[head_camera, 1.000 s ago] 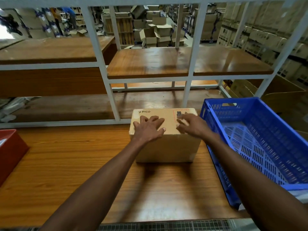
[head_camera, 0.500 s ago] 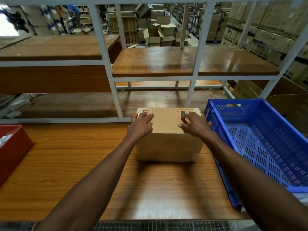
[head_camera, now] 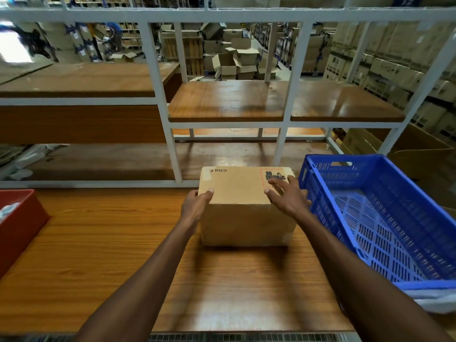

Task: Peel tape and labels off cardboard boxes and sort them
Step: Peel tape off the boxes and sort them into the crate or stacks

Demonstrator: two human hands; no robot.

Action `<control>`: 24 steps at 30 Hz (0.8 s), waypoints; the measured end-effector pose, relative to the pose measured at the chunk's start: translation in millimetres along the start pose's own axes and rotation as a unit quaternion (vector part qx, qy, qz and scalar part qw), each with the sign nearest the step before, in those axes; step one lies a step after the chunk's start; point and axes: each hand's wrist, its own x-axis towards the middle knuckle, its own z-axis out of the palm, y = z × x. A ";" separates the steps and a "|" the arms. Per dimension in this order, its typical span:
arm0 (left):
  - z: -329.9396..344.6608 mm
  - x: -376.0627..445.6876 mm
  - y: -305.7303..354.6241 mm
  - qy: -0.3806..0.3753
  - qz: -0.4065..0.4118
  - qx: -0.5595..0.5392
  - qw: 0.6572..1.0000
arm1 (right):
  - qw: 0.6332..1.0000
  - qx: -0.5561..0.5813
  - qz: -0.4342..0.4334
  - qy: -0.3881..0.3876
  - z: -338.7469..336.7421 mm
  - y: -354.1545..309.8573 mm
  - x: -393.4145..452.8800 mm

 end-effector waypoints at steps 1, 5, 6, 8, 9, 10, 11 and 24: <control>-2.0 -3.9 2.1 0.006 0.015 0.004 1.000 | 1.000 0.015 0.008 -0.001 -1.7 -0.4 -1.0; -10.3 -27.1 30.8 0.039 0.098 0.006 0.994 | 0.993 0.116 0.010 -0.012 -7.5 3.5 -2.0; -12.6 -31.3 42.1 0.053 0.120 0.013 0.991 | 0.988 0.154 0.009 -0.016 -7.9 4.0 -2.4; -17.2 -35.5 65.4 0.065 0.165 0.044 0.983 | 0.974 0.223 0.030 -0.033 -4.8 7.5 -8.4; -18.5 -38.1 78.6 0.055 0.190 0.066 0.978 | 0.965 0.255 0.040 -0.046 -1.7 8.8 -12.8; -18.5 -38.1 89.3 0.034 0.218 0.087 0.971 | 0.954 0.288 0.054 -0.062 2.3 10.4 -18.1; -16.4 -39.1 99.4 0.008 0.238 0.100 0.966 | 0.942 0.315 0.076 -0.088 4.9 8.9 -26.7; 19.6 -20.0 86.4 -0.032 0.288 0.459 0.840 | 0.914 0.389 0.019 0.111 -29.3 0.5 -22.7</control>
